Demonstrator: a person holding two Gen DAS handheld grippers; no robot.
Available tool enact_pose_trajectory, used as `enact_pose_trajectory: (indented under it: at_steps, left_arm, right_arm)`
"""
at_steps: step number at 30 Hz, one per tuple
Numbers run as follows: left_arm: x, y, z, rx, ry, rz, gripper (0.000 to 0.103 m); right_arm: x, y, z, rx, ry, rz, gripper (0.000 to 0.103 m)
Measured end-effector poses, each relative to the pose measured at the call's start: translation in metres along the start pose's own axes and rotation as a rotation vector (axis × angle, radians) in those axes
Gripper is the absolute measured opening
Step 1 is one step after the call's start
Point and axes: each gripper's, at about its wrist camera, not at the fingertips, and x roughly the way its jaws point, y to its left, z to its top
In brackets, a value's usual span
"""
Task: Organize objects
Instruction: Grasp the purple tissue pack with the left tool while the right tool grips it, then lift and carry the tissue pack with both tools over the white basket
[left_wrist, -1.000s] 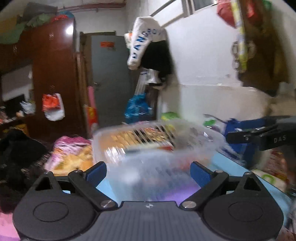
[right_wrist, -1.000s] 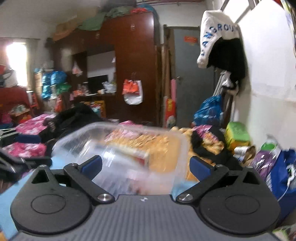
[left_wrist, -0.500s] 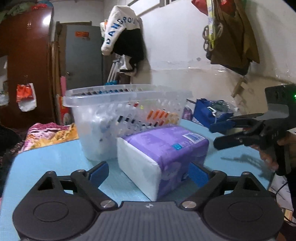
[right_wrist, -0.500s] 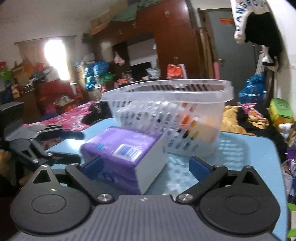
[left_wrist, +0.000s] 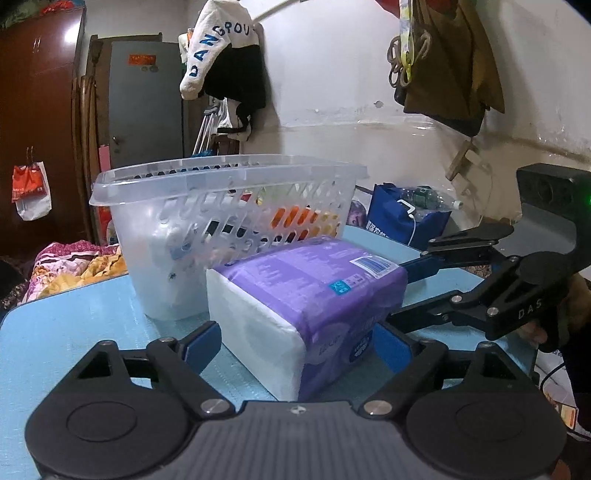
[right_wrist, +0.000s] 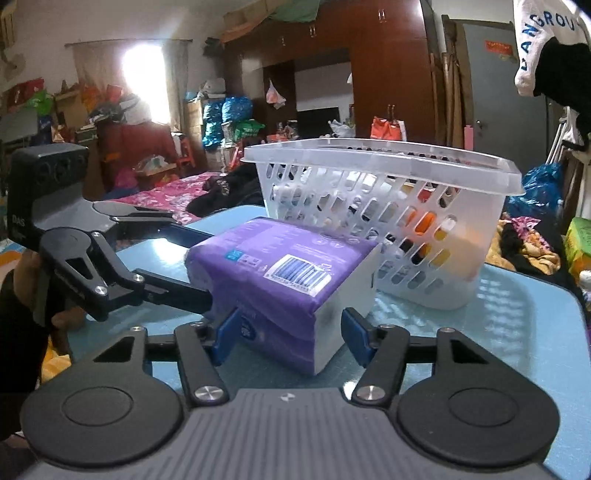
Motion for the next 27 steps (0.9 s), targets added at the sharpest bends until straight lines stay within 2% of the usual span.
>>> enact_pose_trajectory:
  at_steps: [4, 8, 10, 19, 27]
  left_arm:
    - [0.001, 0.004, 0.0, -0.025, 0.005, -0.015, 0.09]
    - [0.004, 0.007, 0.0, -0.04, 0.023, -0.036, 0.071]
    - [0.004, 0.007, 0.0, -0.038, 0.022, -0.032, 0.069]
    - [0.001, 0.004, -0.001, -0.024, 0.01, -0.018, 0.066]
    - [-0.017, -0.009, -0.003, 0.039, -0.08, 0.01, 0.065]
  right_arm:
    - [0.0, -0.003, 0.0, 0.016, -0.009, 0.006, 0.063]
    - [0.003, -0.009, 0.0, 0.035, -0.005, 0.013, 0.057]
    - [0.006, -0.012, 0.002, 0.042, 0.002, 0.035, 0.053]
    - [0.002, -0.005, 0.001, -0.003, -0.007, 0.005, 0.051]
    - [-0.011, 0.012, 0.0, -0.05, -0.079, -0.035, 0.051]
